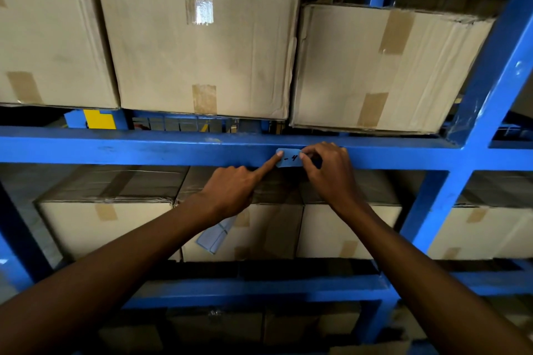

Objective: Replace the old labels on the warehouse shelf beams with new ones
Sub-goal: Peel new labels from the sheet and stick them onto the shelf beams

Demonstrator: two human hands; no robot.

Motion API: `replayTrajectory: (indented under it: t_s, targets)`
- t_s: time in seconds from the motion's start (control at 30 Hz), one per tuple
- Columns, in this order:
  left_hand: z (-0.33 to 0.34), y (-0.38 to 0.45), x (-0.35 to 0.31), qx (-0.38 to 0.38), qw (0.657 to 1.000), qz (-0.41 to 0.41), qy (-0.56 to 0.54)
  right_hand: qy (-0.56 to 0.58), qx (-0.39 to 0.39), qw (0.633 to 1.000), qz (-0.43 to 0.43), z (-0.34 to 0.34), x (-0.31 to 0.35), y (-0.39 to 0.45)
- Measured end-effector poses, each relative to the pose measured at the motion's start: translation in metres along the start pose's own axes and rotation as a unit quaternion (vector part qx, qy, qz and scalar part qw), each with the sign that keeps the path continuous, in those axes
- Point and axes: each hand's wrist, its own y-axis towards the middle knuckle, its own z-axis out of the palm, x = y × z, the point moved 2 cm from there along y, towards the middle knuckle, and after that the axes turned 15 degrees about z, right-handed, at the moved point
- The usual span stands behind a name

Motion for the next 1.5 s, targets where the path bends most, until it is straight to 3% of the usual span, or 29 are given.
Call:
replayTrajectory:
  t_s: [0.43, 0.7, 0.8, 0.9, 1.07, 1.23, 1.5]
  targets:
    - [0.006, -0.001, 0.006, -0.015, 1.000, 0.007, 0.023, 0.004, 0.014, 1.000, 0.011, -0.010, 0.009, 0.008]
    - [0.004, 0.000, 0.008, -0.013, 0.999, 0.014, 0.049, -0.117, 0.035, 0.991, 0.061, -0.027, 0.012, 0.028]
    - [0.005, -0.001, 0.011, -0.014, 0.999, 0.013, 0.042, -0.139, 0.079, 0.985, 0.070, -0.041, 0.004, 0.034]
    - [0.003, -0.003, 0.013, -0.017, 0.999, 0.015, 0.048, -0.155, 0.111, 0.981, 0.021, -0.051, 0.003, 0.035]
    - [-0.001, 0.000, 0.011, -0.010, 0.999, 0.023, 0.044, -0.192, 0.101, 0.972, -0.090, -0.038, 0.018, 0.042]
    - [0.000, 0.001, 0.011, -0.002, 0.995, 0.056, 0.076, -0.259, 0.126, 0.947, -0.142, -0.027, 0.020, 0.057]
    - [0.014, -0.002, 0.010, 0.001, 0.993, 0.074, 0.096, -0.317, 0.099, 0.914, -0.233, -0.022, 0.003, 0.051]
